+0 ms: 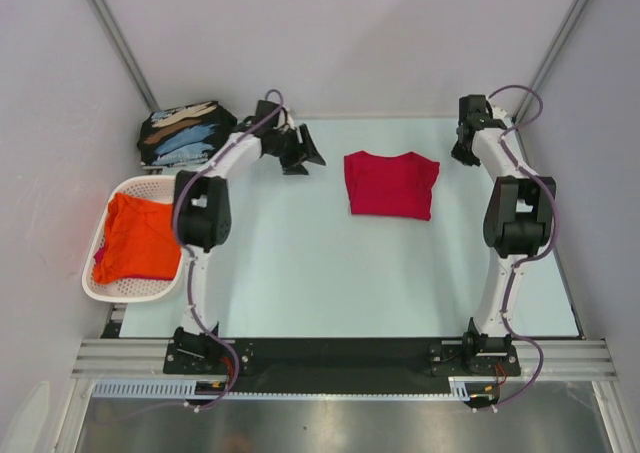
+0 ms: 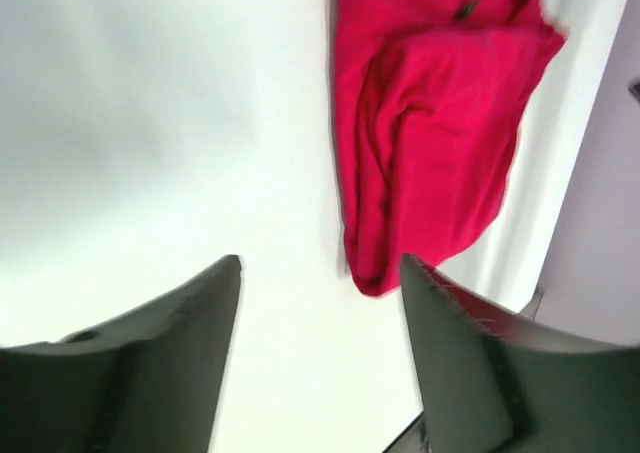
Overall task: Fold and stack the t-shirts
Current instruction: Smooth out wrinkles on the folded tshirt
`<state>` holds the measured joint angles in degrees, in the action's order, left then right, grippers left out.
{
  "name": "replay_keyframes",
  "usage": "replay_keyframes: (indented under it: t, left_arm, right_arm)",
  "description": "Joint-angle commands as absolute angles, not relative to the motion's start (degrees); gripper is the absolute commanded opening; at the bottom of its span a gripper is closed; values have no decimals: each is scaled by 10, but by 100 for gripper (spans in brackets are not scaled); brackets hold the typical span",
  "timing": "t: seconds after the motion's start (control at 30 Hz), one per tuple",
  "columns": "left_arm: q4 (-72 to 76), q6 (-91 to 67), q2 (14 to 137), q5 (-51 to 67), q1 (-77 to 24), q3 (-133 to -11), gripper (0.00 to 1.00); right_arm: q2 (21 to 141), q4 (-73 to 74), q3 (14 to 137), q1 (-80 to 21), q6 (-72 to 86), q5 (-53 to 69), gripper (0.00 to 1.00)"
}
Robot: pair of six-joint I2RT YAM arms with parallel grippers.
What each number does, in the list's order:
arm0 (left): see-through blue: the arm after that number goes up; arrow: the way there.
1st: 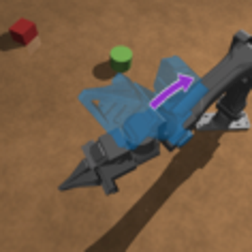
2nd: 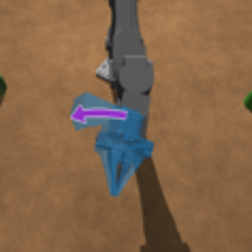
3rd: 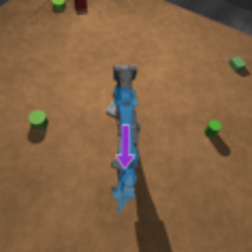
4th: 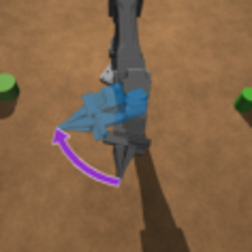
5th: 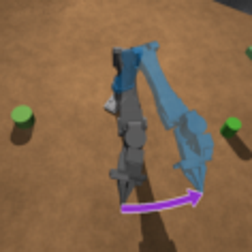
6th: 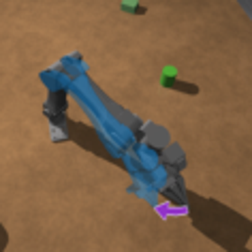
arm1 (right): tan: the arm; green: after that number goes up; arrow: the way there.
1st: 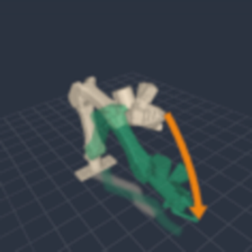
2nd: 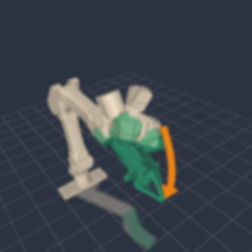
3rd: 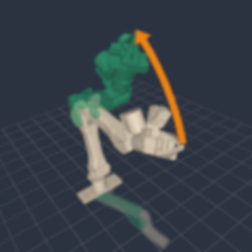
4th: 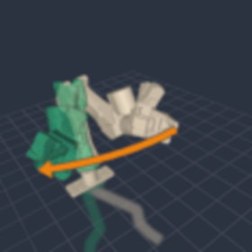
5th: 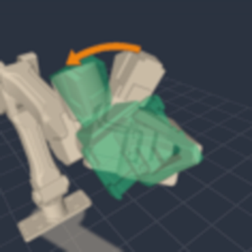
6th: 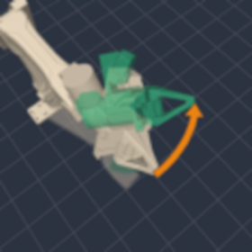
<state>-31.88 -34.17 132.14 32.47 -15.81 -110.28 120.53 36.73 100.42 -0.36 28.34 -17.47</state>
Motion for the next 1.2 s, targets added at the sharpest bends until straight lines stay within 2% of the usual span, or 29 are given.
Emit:
replay_keyframes:
  t: [0.0,0.07,0.17,0.2,0.27,0.3,0.33,0.37,0.43,0.47,0.53,0.57,0.7,0.77,1.03,1.17]
  left_arm:
    - [-386,-257,1191,212,-103,-1082,80]
    - [-408,-244,1161,186,-95,-1081,93]
    - [-439,-222,1121,153,-95,-1071,100]
    - [-443,-218,1108,146,-95,-1060,100]
    - [-444,-211,1073,142,-97,-1022,99]
    - [-443,-207,1063,135,-98,-1009,100]
    - [-442,-207,1055,138,-98,-995,100]
    - [-439,-205,1049,144,-100,-968,100]
    - [-433,-205,1041,157,-105,-931,100]
    - [-430,-206,1040,164,-106,-920,100]
    - [-407,-209,1040,189,-118,-899,100]
    - [-396,-220,1043,200,-123,-883,100]
    - [-325,-262,1093,267,-156,-889,100]
    - [-316,-262,1146,294,-190,-938,100]
    - [-416,-250,1322,242,-282,-1193,100]
    - [-440,-275,1379,200,-287,-1236,100]
  right_arm:
    - [1163,438,1076,-4,158,-400,2]
    - [1128,432,1058,-4,136,-423,3]
    - [1055,417,1019,-4,141,-410,6]
    - [1036,412,979,-4,148,-365,7]
    - [974,386,933,14,164,-263,16]
    - [956,379,884,15,174,-234,23]
    - [939,364,860,16,187,-208,38]
    - [912,361,833,23,220,-162,68]
    - [885,333,758,39,247,-101,95]
    - [863,318,732,54,270,-51,100]
    - [848,271,660,71,287,-5,100]
    - [846,262,646,76,296,40,100]
    - [853,258,631,83,315,68,100]
    - [853,257,635,83,314,71,100]
    - [857,301,680,85,277,53,100]
    - [852,312,685,91,265,51,100]
